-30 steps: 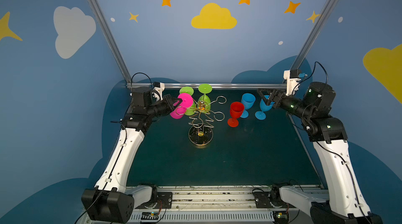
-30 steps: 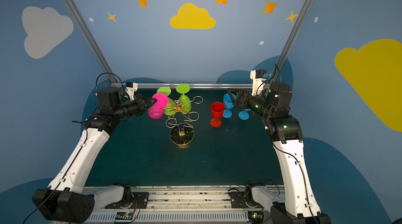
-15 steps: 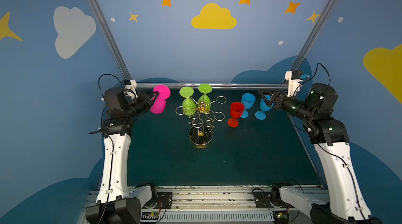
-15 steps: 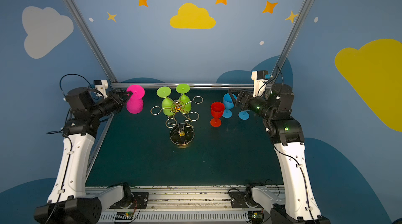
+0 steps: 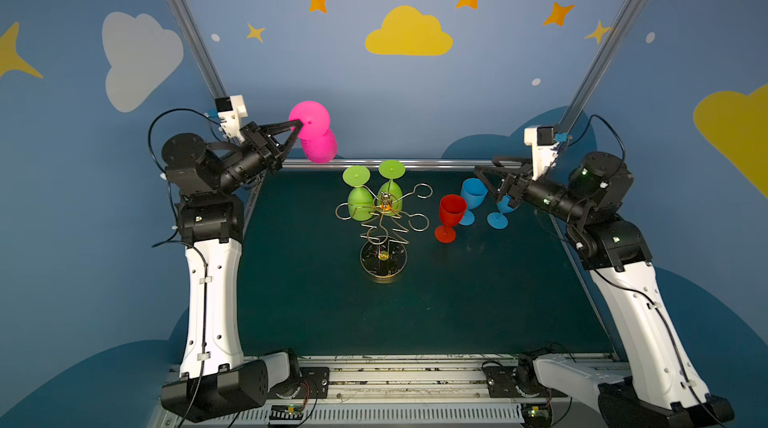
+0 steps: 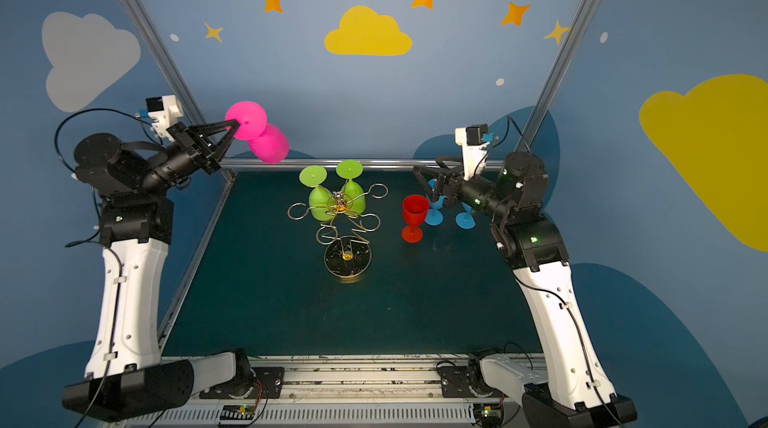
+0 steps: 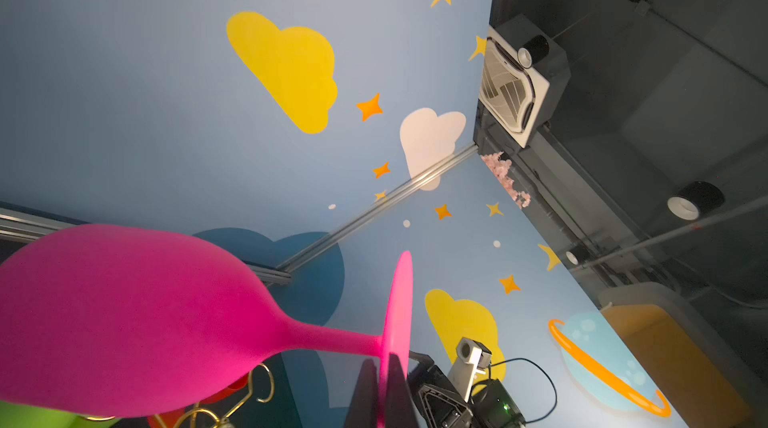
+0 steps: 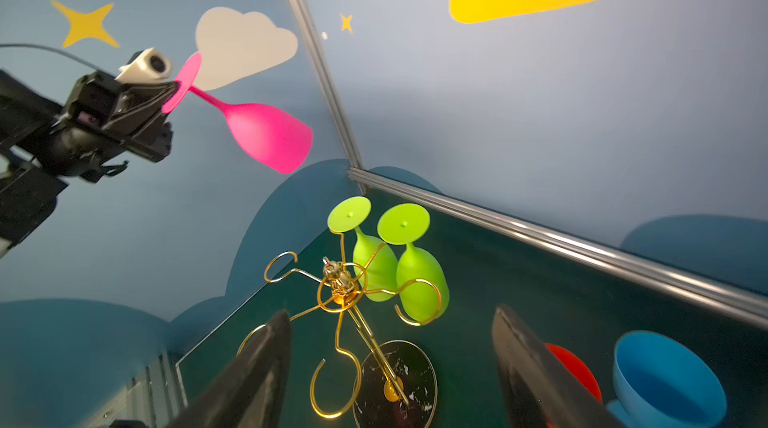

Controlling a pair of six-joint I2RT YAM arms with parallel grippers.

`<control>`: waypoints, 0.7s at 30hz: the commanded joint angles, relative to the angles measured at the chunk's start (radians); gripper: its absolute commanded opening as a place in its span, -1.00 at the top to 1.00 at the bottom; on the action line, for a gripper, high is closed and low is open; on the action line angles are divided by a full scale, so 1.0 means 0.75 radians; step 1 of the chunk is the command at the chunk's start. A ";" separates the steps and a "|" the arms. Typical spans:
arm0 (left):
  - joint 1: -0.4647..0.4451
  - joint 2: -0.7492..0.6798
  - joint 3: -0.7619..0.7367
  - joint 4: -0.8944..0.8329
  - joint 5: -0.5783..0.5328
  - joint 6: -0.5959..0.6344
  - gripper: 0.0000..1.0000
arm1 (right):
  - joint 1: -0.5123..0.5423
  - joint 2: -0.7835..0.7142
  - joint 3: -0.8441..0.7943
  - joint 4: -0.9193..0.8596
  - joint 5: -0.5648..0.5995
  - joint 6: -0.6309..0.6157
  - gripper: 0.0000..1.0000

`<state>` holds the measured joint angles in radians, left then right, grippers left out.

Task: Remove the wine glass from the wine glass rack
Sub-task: 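Pull the magenta glass off its rack hook and lift it with the left gripper, then carry the magenta glass toward the right gripper while the right gripper rises to meet it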

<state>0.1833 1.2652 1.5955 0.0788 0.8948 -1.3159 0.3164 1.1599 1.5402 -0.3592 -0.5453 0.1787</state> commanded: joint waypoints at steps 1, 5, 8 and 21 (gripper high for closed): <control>-0.064 -0.004 0.051 0.120 0.041 -0.102 0.94 | 0.090 0.049 0.070 0.104 -0.002 -0.140 -0.52; -0.212 0.018 0.042 0.151 0.022 -0.146 0.94 | 0.195 0.096 0.080 0.210 0.009 -0.262 -0.56; -0.324 0.045 0.034 0.200 0.002 -0.184 0.94 | 0.264 0.137 0.087 0.287 -0.001 -0.387 -0.61; -0.543 0.126 0.037 0.242 -0.012 -0.220 0.94 | 0.402 0.309 0.186 0.312 0.014 -0.616 -0.73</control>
<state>-0.2077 1.3617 1.6032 0.1917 0.8879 -1.4673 0.6056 1.3674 1.6367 -0.1448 -0.5423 -0.2359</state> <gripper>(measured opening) 0.048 0.863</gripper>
